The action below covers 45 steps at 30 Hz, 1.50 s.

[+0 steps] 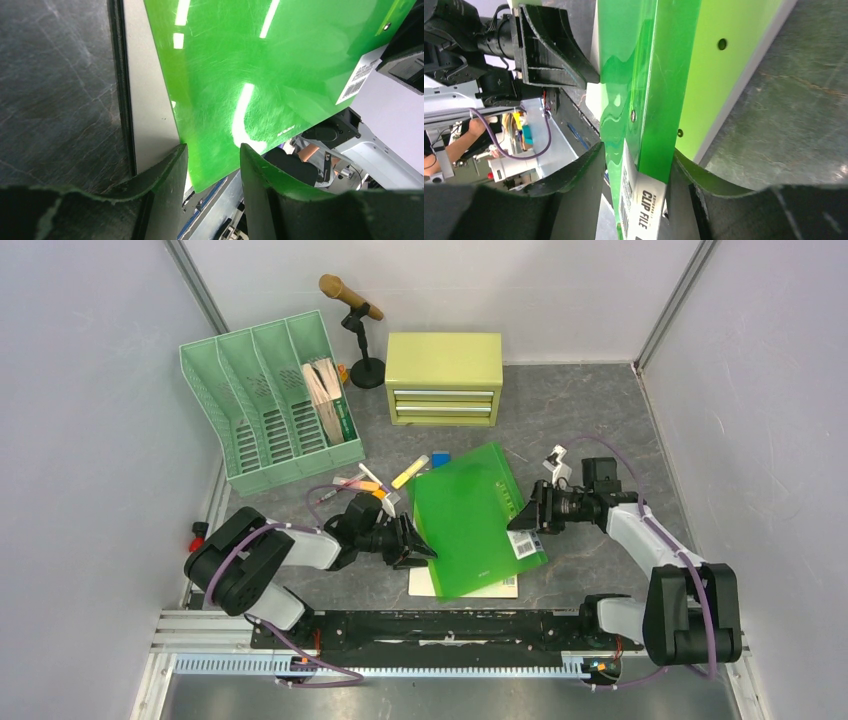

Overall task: Organize the desk
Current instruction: Pick up the folder from the center of the board.

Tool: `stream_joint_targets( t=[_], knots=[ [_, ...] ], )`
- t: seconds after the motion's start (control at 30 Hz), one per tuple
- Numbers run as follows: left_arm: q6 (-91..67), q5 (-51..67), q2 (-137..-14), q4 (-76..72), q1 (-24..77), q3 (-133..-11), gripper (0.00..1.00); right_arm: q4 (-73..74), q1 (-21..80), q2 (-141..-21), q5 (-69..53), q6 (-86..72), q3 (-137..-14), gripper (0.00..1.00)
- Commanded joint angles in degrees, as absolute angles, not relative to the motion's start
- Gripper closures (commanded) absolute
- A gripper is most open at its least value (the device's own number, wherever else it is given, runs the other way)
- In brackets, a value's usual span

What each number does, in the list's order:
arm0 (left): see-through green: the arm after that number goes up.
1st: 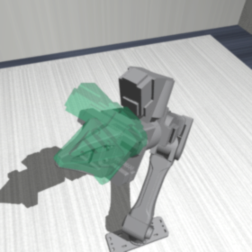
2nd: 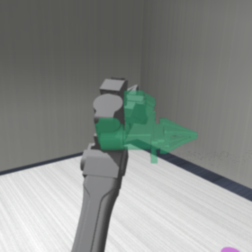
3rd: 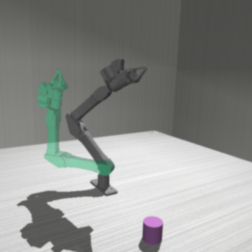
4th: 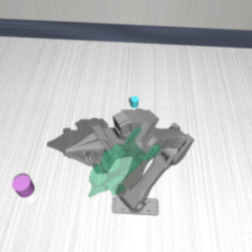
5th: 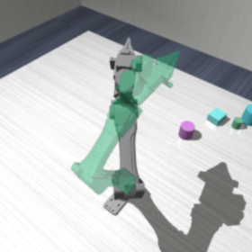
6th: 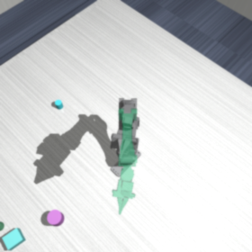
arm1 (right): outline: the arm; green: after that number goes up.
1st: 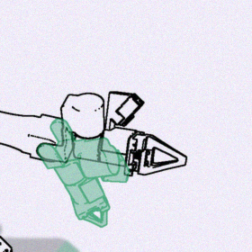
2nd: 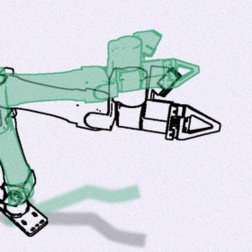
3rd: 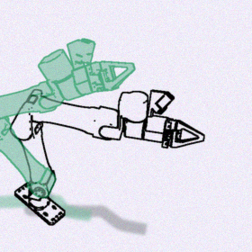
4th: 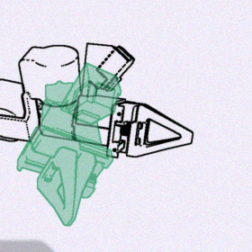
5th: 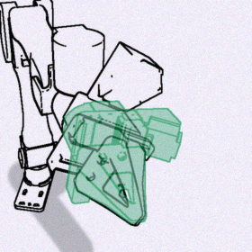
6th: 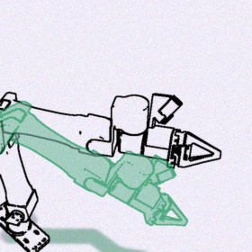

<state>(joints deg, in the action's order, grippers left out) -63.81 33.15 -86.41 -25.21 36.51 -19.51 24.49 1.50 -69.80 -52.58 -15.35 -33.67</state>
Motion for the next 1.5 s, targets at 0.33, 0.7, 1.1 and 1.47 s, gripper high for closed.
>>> stream_joint_targets(
  t=[0.33, 0.7, 1.1, 1.47],
  knots=[
    [-62.8, 29.3, -88.2, -20.5, 37.3, -18.6, 0.48, 20.1, 9.6, -69.4, -50.9, -21.7, -36.0, 0.74],
    [-61.6, 28.0, -82.3, -13.4, 37.4, -21.7, 0.36, 22.5, 10.1, -68.5, -50.4, -21.0, -38.5, 1.00],
    [-36.2, 5.0, -66.3, 34.9, 37.3, -46.2, 0.15, 32.6, 10.1, -68.0, -48.2, -16.9, -50.3, 1.00],
    [-31.1, -9.5, -59.2, 45.9, 37.0, -49.9, 0.00, 35.4, 10.2, -67.9, -48.8, -16.1, -53.9, 1.00]
  ],
)
